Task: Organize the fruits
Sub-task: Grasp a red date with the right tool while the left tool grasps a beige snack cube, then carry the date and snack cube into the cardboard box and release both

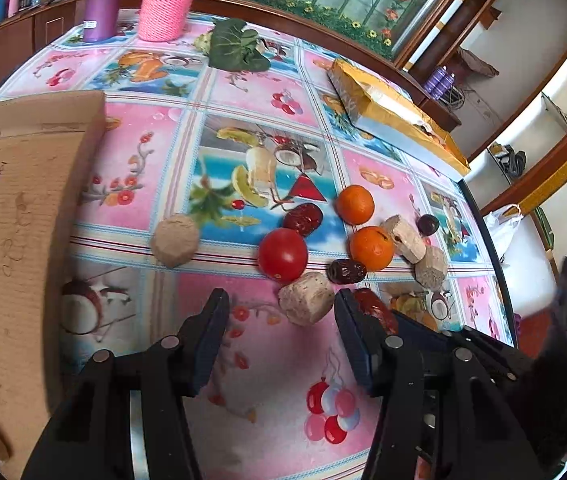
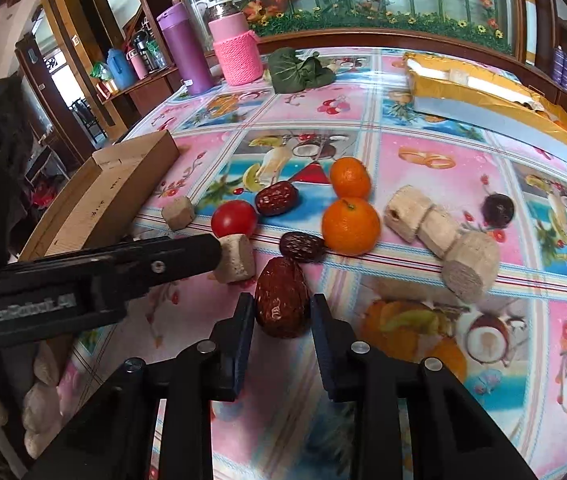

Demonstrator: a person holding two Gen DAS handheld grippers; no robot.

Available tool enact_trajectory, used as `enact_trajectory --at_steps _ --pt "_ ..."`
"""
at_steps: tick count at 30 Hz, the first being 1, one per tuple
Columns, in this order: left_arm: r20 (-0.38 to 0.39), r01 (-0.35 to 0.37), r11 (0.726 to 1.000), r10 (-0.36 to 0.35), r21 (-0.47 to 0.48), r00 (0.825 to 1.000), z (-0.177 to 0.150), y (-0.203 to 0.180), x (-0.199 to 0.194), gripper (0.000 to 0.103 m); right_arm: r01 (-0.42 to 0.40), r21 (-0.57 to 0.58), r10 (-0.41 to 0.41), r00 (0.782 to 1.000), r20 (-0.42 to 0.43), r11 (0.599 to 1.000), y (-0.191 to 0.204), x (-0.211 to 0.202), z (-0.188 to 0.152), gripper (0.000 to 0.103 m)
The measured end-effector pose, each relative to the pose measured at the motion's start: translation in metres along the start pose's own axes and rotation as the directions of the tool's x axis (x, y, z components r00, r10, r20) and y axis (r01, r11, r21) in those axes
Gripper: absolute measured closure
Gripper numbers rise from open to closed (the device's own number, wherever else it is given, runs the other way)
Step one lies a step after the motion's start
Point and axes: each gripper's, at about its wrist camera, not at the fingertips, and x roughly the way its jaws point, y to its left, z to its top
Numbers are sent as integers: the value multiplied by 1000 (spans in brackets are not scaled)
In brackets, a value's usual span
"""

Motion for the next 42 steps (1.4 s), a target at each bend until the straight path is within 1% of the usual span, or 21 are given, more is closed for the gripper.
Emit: enact_trajectory --at_steps 2,4,5,6,7,9,10,12,15,18,20,24,27,30,33,35,37,40,42 --pt "6 -10 1000 10 20 1000 -1 -6 5 50 22 -6 -22 1000 9 1000 -5 -8 -6 72" --pt "8 -22 999 22 47 1000 -1 -13 9 55 42 -5 -42 999 7 999 -11 -15 -11 72" --pt "13 -32 998 32 59 999 -1 -17 11 61 47 -3 -47 999 6 999 -13 -18 -13 72" --pt "16 -50 996 49 74 999 -2 -21 13 72 49 1 -49 999 4 999 -15 -20 -15 72" --pt "25 -81 992 79 99 997 -3 -26 15 74 51 4 -51 999 2 999 -16 -21 -17 72" --pt "46 -113 984 108 140 993 -7 -31 15 74 54 11 -54 999 0 998 -18 -22 -19 72" --pt "48 -117 983 111 145 993 -9 -32 13 74 53 15 -53 999 0 998 -18 -22 -20 72" --pt "38 -101 987 97 123 995 -11 -27 7 74 48 19 -48 999 5 999 -16 -24 -20 72" --pt "63 -91 992 85 91 994 -14 -14 -16 74 44 9 -44 999 23 999 -7 -31 -20 72" --pt "103 -91 995 86 46 991 -17 7 -48 74 37 -5 -37 999 37 999 5 -37 -19 72" --pt "132 -104 995 103 -1 986 -20 29 -70 74 30 -16 -30 999 42 999 14 -39 -17 72" --pt "166 -131 988 142 -76 976 -28 65 -102 74 13 -47 -11 999 47 999 41 -36 -13 72" --pt "199 -176 978 196 -116 960 -33 91 -126 74 -27 -59 29 999 43 998 64 -32 -8 72" --pt "218 -241 958 272 -158 937 -33 119 -143 73 -74 -82 79 996 50 994 92 -31 2 72" --pt "200 -307 932 343 -193 918 -29 148 -151 73 -132 -120 139 989 55 984 126 -29 13 72" --pt "172 -353 915 386 -196 906 -26 165 -150 73 -158 -152 167 985 47 976 148 -23 21 72" --pt "144 -383 902 414 -199 899 -24 178 -146 73 -178 -185 185 982 23 967 173 -8 28 72" --pt "108 -401 891 429 -212 897 -22 194 -138 73 -204 -205 201 979 -39 957 201 21 34 71" --pt "89 -399 889 426 -223 900 -22 202 -134 73 -195 -224 183 980 -73 955 217 40 33 71"
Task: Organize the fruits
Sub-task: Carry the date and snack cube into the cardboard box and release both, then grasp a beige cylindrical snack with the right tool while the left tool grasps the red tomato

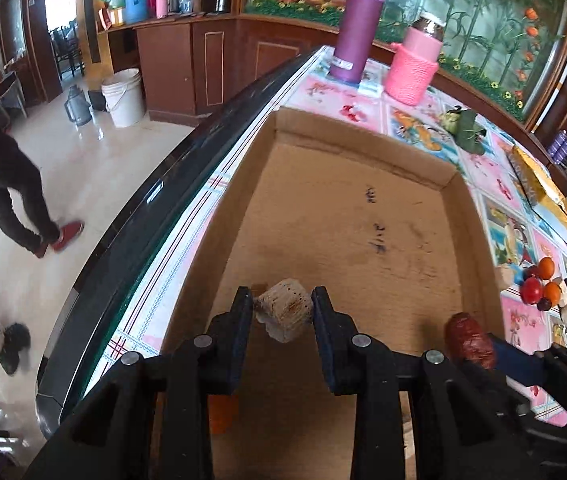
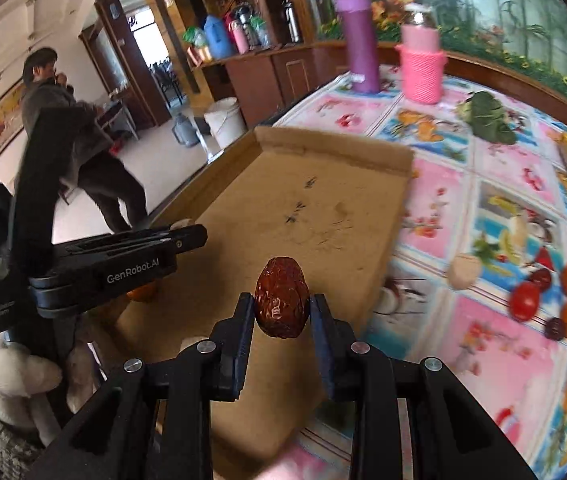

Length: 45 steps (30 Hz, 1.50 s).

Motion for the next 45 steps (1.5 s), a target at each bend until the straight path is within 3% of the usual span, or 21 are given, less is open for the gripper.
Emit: enact_trajectory --at_steps 4,8,13,18,26,33,37,45 --pt "-7 26 999 -26 -38 1000 -1 13 3 73 13 -15 -13 999 -49 1000 12 30 1 71" --pt "-1 58 994 -58 -89 998 0 22 -2 70 15 -33 -17 999 -44 999 21 36 2 68" --pt "78 86 987 -76 -138 994 -2 25 -32 57 20 -45 -20 1000 -4 999 21 21 -1 59" --pt "124 151 984 -139 -90 982 -5 -5 -58 51 23 -4 -23 999 37 1000 0 -9 -17 58" --pt "54 234 968 -240 94 969 -19 -101 -53 49 69 199 -89 992 93 978 -102 -75 -63 54" --pt "-27 288 924 -291 252 956 -30 -191 -30 49 221 428 -288 953 97 877 -217 -139 -107 54" --pt "-74 300 908 -292 292 954 -31 -225 -3 49 255 487 -333 940 79 835 -258 -149 -116 54" --pt "-98 280 904 -263 323 960 -24 -249 38 49 247 445 -306 950 66 861 -280 -125 -98 54"
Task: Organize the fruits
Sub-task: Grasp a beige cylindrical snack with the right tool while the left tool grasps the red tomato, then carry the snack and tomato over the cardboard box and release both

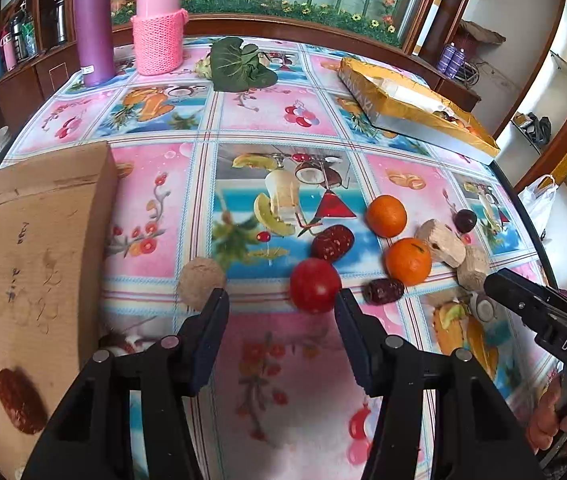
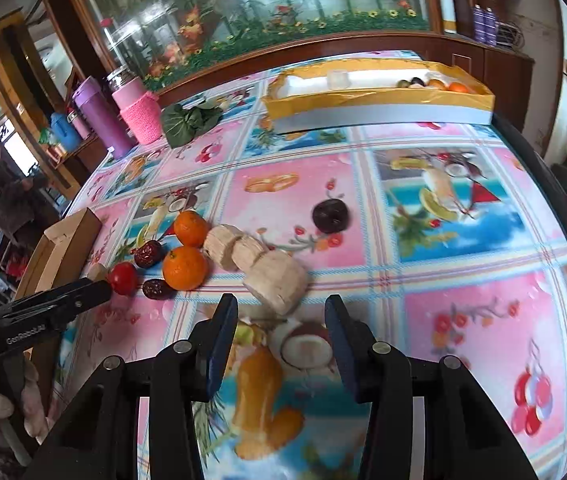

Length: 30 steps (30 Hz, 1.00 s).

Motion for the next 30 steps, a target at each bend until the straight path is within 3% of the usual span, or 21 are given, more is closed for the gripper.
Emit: enact_trajectory --at_steps 4,7,8,11,14,22,26,30 --pt "4 20 999 -20 36 1000 5 -9 8 50 9 -38 -9 1000 -11 999 10 16 6 54" --pt "-5 31 994 -31 102 1000 3 -23 15 61 20 -42 -20 1000 -11 999 10 22 9 54" --pt "-19 35 992 -33 122 999 2 -28 19 72 20 -44 -21 1000 -10 999 10 22 10 54" --pt "6 -15 986 14 167 1000 -1 -37 21 74 19 -33 -20 999 -27 999 9 27 10 55" --pt "4 24 992 -25 122 1000 -1 -32 16 74 30 -24 -31 999 -27 999 6 28 6 62" --pt "111 42 999 -46 34 993 -17 0 -54 74 21 -27 -21 1000 4 999 20 1 -3 62" --pt "166 -37 999 42 -31 985 -30 41 -91 74 -12 -66 14 1000 28 998 48 -18 -7 62" --pt "176 -120 981 147 -154 973 -43 105 -117 73 -71 -150 76 997 32 986 100 -30 -11 61"
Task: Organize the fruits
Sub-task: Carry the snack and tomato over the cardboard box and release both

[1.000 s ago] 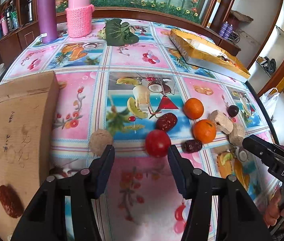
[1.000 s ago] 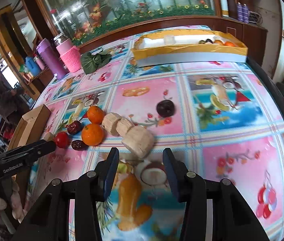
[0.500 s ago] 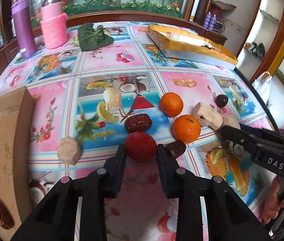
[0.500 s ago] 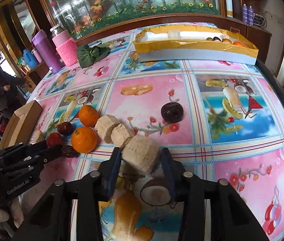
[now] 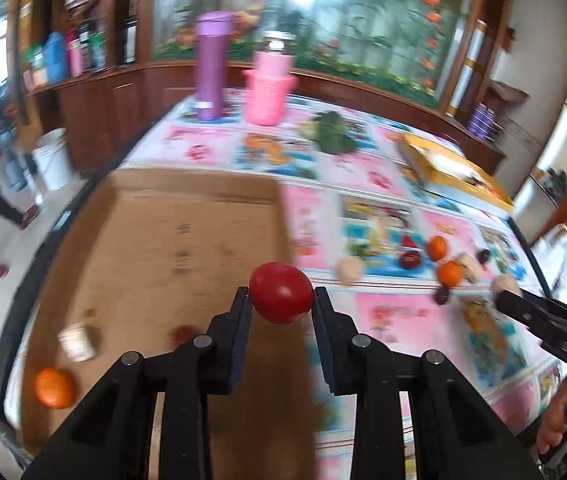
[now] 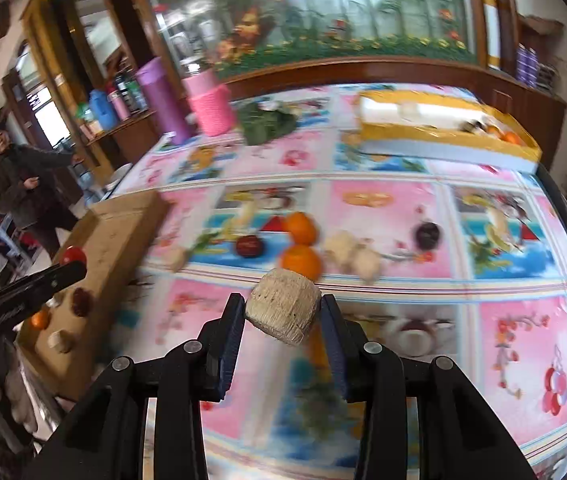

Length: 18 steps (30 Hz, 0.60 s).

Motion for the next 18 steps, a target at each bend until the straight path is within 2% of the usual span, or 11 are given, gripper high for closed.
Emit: enact_trajectory --at_steps 6,10,14,18 --pt "-34 -118 991 116 -70 993 -1 75 -2 73 -116 -134 112 993 -40 984 95 15 5 61" --pt "-73 -156 981 148 -113 986 6 112 14 73 -174 -202 161 984 -83 964 152 39 5 61" --pt "-117 -164 977 148 -139 982 7 132 26 73 -172 -252 144 982 -125 952 194 73 4 61" --pt "-115 -137 981 122 -139 986 6 136 29 73 -148 -267 105 980 -170 952 214 107 7 61"
